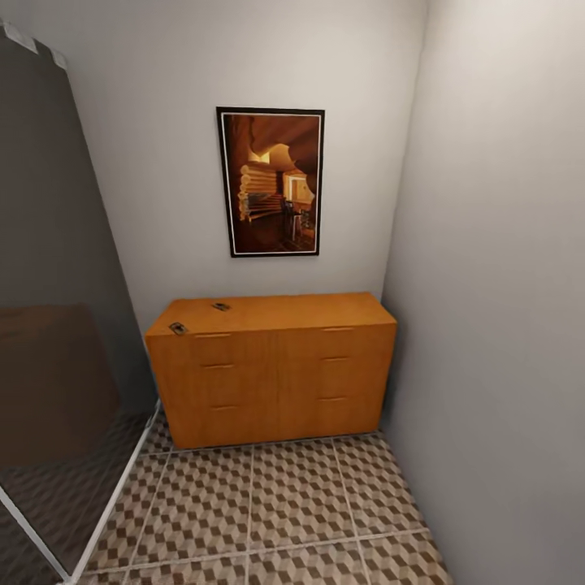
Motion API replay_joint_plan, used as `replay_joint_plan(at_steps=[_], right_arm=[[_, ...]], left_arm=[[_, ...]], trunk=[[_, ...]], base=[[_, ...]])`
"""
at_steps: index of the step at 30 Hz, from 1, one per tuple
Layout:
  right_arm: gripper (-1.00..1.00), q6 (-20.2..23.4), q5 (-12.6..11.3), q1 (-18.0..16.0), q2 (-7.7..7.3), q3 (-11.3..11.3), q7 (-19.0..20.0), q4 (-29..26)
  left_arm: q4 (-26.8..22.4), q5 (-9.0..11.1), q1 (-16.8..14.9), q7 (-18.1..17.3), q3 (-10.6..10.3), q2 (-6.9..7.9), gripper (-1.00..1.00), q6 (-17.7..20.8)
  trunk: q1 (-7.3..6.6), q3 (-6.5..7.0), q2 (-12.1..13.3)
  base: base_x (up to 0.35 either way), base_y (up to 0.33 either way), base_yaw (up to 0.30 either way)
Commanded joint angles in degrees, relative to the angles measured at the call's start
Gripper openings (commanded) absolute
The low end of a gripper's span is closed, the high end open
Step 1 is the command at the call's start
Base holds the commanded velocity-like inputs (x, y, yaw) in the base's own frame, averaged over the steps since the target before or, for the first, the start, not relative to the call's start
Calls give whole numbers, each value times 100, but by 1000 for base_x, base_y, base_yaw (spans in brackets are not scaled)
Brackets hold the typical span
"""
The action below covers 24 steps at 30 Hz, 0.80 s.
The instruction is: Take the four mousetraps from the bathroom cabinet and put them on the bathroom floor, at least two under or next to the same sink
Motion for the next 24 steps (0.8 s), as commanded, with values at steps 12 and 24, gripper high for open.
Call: replay_joint_plan(at_steps=[12, 24], right_arm=[[100, -33, 51, -7, -1, -26, -26, 20], [100, -34, 52, -7, -1, -25, -26, 18]], left_arm=[[14, 60, -7, -22, -42, -2, 100, -24], [14, 65, -7, -20, -40, 7, 100, -23]], trunk=[[0, -7, -5], [0, -7, -5]], base=[[10, 0, 161], [268, 0, 9]])
